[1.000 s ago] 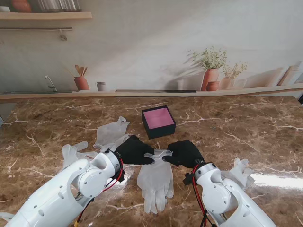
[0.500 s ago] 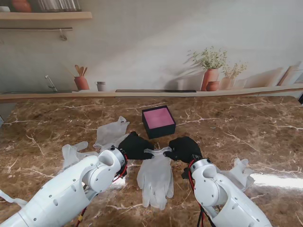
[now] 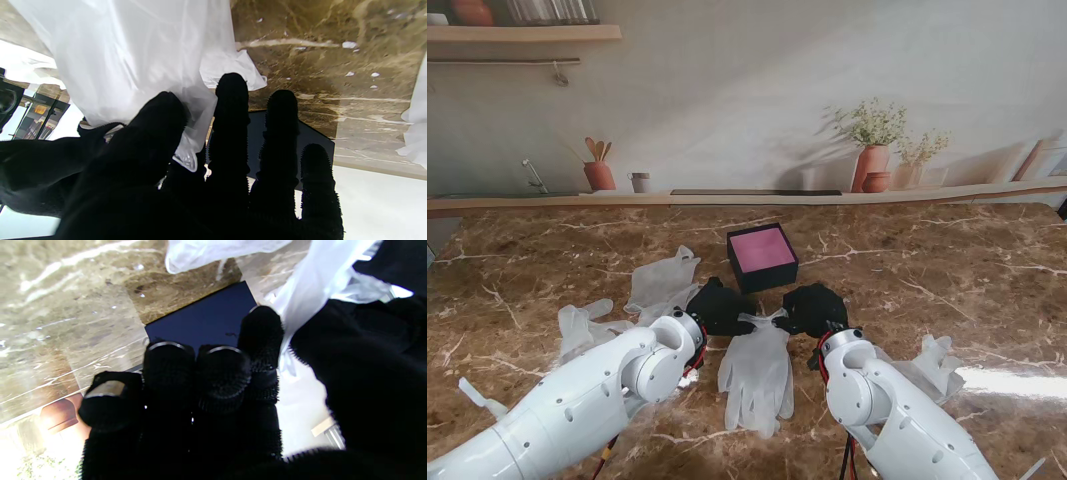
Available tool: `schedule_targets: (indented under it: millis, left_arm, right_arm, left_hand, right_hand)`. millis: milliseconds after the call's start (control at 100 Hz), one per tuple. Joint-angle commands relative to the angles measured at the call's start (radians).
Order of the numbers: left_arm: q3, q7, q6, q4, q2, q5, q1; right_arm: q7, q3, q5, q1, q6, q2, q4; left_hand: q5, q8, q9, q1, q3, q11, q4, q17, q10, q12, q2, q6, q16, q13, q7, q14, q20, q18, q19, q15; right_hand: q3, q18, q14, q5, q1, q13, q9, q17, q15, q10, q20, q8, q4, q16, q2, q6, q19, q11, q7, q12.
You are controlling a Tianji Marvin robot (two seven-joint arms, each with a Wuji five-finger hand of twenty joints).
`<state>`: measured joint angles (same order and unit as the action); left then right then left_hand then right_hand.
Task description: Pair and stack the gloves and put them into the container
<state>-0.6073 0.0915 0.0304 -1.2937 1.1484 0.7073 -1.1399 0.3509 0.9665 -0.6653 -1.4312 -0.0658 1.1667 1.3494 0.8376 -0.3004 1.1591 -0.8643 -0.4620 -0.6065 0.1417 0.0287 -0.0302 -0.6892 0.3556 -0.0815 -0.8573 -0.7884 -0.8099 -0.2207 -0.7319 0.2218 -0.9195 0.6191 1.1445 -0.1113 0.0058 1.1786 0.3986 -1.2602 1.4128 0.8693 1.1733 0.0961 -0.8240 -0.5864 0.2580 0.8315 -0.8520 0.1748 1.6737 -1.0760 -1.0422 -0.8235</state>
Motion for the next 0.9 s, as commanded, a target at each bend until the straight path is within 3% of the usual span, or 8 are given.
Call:
schedule_targets:
  millis: [0,410,510,560,600,710,840,890]
  left_arm:
    - [0.009,0.008,0.009,0.019,0.013,-0.002,0.007]
    - [0.038,0.035,0.097,0.037,0.02,0.032,0.016]
    - [0.029,0.04,0.118,0.023,0.015,0.053,0.003]
    - [0.02,0.036,0.122,0.011,0.011,0.06,-0.005]
    - [0.011,0.029,0.123,0.001,0.007,0.06,-0.013]
    - [-0.013,-0.005,0.119,-0.026,0.0,0.043,-0.031]
    - [-0.042,0.0,0.116,-0.049,-0.009,0.065,-0.056]
    - [-0.062,-0.001,0.113,-0.064,-0.012,0.069,-0.073]
  right_arm:
    - [-0.005,-0.013,0.0,0.017,-0.001,0.008,-0.045]
    - [0.093,-0.082,-0.004,0.086,0.014,0.031,-0.186]
    - [0.097,-0.088,-0.038,0.086,0.002,0.023,-0.187]
    - [0.089,-0.088,-0.051,0.083,-0.01,0.018,-0.179]
    - [0.08,-0.086,-0.059,0.079,-0.02,0.014,-0.172]
    - [0.068,-0.084,-0.076,0.072,-0.043,0.008,-0.159]
    - [0.053,-0.067,-0.105,0.05,-0.075,-0.002,-0.123]
    - [0.041,-0.054,-0.114,0.037,-0.083,-0.006,-0.101]
  left_hand:
    - [0.014,0.018,0.004,0.006,-0.036,-0.013,0.011,-0.006,0.023,0.009,0.027,-0.027,-0.001,0.013,-0.026,0.017,-0.009,0.0,-0.026,0.021]
    - [-0.048,0.037,-0.08,0.047,0.003,0.04,0.023,-0.016,0.014,0.041,0.059,0.005,0.013,0.067,0.039,0.014,0.003,-0.005,-0.021,-0.008]
    - [-0.082,0.024,-0.165,0.084,0.006,0.126,0.015,-0.021,0.007,0.12,0.051,0.031,0.047,0.119,0.152,0.02,0.008,-0.007,-0.018,-0.062]
    - [-0.096,0.001,-0.214,0.145,-0.065,0.187,0.014,-0.022,-0.009,0.206,0.033,0.057,0.104,0.135,0.251,0.03,0.009,-0.007,-0.018,-0.113]
    - [-0.128,0.011,-0.288,0.208,-0.138,0.257,-0.029,-0.017,-0.031,0.285,0.009,0.085,0.187,0.161,0.333,0.027,0.023,-0.015,-0.003,-0.191]
    - [-0.207,0.053,-0.495,0.218,-0.126,0.325,-0.039,-0.046,-0.066,0.399,-0.012,0.12,0.319,0.277,0.46,0.037,0.116,-0.063,0.091,-0.319]
    - [-0.235,0.067,-0.604,0.219,-0.101,0.32,-0.043,-0.079,-0.06,0.429,-0.035,0.128,0.369,0.36,0.491,0.055,0.173,-0.096,0.143,-0.359]
    - [-0.239,0.068,-0.616,0.222,-0.093,0.32,-0.044,-0.086,-0.06,0.432,-0.045,0.127,0.376,0.372,0.493,0.058,0.184,-0.104,0.151,-0.36]
  right_hand:
    - [0.026,0.015,-0.038,0.031,-0.023,-0.055,0.035,0.016,0.026,0.02,0.019,-0.013,-0.023,0.022,-0.01,0.017,0.085,-0.044,-0.028,-0.012]
    - [-0.066,0.033,-0.046,-0.002,-0.017,-0.016,0.033,-0.022,-0.012,0.029,0.015,-0.021,-0.041,0.017,0.091,0.022,0.055,0.037,0.034,0.012]
    - [-0.109,0.037,-0.042,-0.047,-0.004,0.007,0.033,-0.039,-0.049,0.025,0.014,0.083,-0.015,0.0,0.07,0.015,0.037,0.119,0.055,0.036]
    - [-0.115,0.039,-0.044,-0.08,-0.004,0.028,0.03,-0.057,-0.07,0.029,0.018,0.107,0.003,-0.007,0.041,0.013,0.02,0.162,0.061,0.049]
    - [-0.119,0.04,-0.046,-0.095,-0.008,0.043,0.027,-0.072,-0.082,0.03,0.02,0.116,0.008,-0.01,0.035,0.01,0.008,0.191,0.071,0.056]
    - [-0.124,0.039,-0.049,-0.127,-0.004,0.07,0.023,-0.101,-0.108,0.032,0.027,0.126,0.013,-0.018,0.024,0.008,-0.027,0.247,0.09,0.058]
    - [-0.134,0.031,-0.04,-0.228,-0.091,0.232,-0.164,-0.248,-0.296,0.019,0.054,-0.013,-0.125,-0.077,0.114,-0.061,-0.214,0.451,0.503,0.078]
    - [-0.168,0.023,-0.029,-0.334,-0.114,0.295,-0.297,-0.307,-0.39,0.015,0.078,-0.001,-0.136,-0.125,0.144,-0.067,-0.299,0.547,0.606,0.129]
